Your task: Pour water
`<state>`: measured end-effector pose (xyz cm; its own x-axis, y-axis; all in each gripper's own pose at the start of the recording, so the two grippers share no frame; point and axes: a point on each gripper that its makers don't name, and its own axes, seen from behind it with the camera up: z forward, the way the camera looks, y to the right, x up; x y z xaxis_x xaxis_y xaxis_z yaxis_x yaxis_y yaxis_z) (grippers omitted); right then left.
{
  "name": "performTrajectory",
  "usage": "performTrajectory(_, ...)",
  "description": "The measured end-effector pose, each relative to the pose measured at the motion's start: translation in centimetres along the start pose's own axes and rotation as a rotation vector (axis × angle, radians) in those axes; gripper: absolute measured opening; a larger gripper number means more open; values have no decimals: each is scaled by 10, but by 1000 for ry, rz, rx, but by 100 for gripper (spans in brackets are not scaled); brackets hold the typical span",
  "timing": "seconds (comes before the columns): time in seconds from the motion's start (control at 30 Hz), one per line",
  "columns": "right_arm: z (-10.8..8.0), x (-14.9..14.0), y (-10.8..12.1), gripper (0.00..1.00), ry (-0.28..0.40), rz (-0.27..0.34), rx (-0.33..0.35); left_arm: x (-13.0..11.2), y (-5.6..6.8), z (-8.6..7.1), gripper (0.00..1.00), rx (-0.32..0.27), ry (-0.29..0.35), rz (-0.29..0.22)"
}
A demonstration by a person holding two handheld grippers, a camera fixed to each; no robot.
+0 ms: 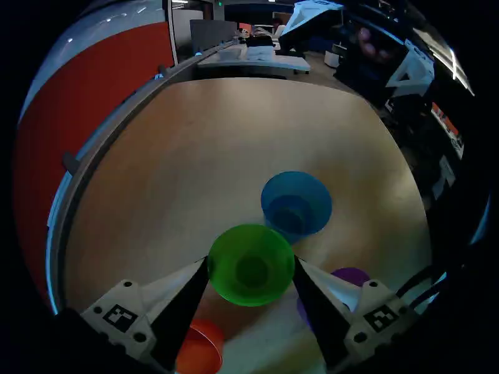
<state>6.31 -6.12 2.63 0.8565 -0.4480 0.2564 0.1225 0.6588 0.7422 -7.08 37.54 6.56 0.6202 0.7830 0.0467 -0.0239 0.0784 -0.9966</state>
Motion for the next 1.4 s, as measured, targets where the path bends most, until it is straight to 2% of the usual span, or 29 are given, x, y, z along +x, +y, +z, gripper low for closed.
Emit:
performTrajectory(0.3,0,2,-1,100,5,6,-3,21,-10,-13,91,38,88,-39)
performTrajectory(0.47,-1,3,-1,100,8,5,-5,35,-20,-30,91,75,158,-58)
performTrajectory(0.77,1,5,-1,100,10,6,-6,53,-28,-60,91,120,265,-85)
performTrajectory(1.1,10,-7,-7,100,-12,9,6,65,-28,-86,91,152,336,-87)
performTrajectory(1.4,16,-16,-8,100,-31,15,16,85,-31,-105,91,172,428,-112)
